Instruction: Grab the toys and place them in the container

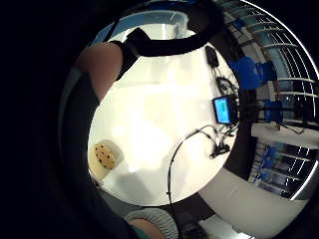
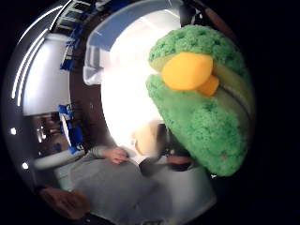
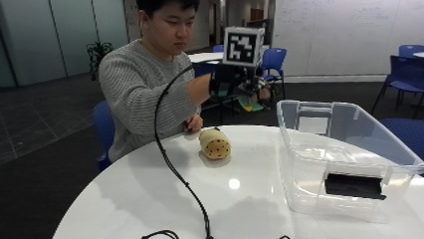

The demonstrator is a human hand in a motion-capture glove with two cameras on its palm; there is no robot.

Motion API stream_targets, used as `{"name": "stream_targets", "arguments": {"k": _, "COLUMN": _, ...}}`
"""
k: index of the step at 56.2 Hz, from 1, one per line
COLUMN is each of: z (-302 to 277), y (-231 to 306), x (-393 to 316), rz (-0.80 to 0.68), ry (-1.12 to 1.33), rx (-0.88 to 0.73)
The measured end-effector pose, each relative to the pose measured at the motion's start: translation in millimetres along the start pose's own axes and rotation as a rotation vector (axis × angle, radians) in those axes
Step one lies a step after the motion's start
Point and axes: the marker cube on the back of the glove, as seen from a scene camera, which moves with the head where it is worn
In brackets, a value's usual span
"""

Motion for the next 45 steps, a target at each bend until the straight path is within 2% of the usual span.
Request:
{"name": "stream_targets", "arguments": {"k": 5, "z": -38.7, "y": -0.1, "x": -1.2, "rz": -0.025, "ry": -0.025, "rx": 0.034}}
{"name": "stream_targets", "arguments": {"k": 12, "z": -58.5, "y": -6.0, "x": -3.1, "rz": -0.027, "ry": -0.02, "rx": 0.037}}
{"name": "stream_targets", "arguments": {"k": 19, "z": -52.9, "y": -30.1, "x": -4.8, "rz": -0.231, "ry": 0.109, "rx": 0.022}}
{"name": "stream_targets", "arguments": {"k": 24, "z": -46.1, "y": -78.5, "x": -19.4, "rz": -0.15, "ry": 0.098, "rx": 0.022}}
{"name": "stream_targets", "arguments": {"k": 32, "z": -25.8, "y": -153.0, "x": -81.4, "rz": 0.017, "ry": -0.018, "rx": -0.027}}
{"name": "stream_targets", "arguments": {"k": 35, "z": -14.2, "y": -169.6, "x": -91.4, "rz": -0.002, "ry": 0.072, "rx": -0.055}}
{"name": "stream_targets", "arguments": {"k": 45, "z": 16.0, "y": -197.1, "x": -113.9, "rz": -0.108, "ry": 0.026, "rx": -0.145}}
